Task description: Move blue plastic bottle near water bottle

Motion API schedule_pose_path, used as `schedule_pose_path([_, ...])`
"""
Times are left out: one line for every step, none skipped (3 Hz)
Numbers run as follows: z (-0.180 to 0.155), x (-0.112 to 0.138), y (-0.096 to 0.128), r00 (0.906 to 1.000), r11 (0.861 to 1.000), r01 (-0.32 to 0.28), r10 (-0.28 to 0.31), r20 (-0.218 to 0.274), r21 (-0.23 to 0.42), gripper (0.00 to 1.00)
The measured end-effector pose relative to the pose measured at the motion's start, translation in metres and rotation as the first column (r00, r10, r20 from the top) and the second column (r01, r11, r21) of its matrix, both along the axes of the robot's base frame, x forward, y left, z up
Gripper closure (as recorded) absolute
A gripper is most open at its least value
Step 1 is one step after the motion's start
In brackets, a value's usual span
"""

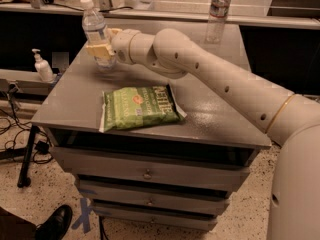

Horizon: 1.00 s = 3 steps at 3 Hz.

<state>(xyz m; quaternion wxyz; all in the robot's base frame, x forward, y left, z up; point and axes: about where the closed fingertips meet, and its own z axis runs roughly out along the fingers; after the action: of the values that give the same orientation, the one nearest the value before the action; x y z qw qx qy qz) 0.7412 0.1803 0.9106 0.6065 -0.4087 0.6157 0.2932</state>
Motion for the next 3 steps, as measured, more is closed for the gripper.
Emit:
schedule_pose_path([0.012, -0.001, -0.053, 0.9964, 0.996, 0.083, -0.082, 0.020, -0.039, 1.00])
schedule_pose_path([0.026, -0.014, -0.131, 0.9784, 0.976, 0.206, -0.204, 0.035, -0.073, 1.00])
schedule_pose_path([0.035, -0.036, -0.208, 0.9444, 0.940, 0.329, -0.326, 0.041, -0.087, 1.00])
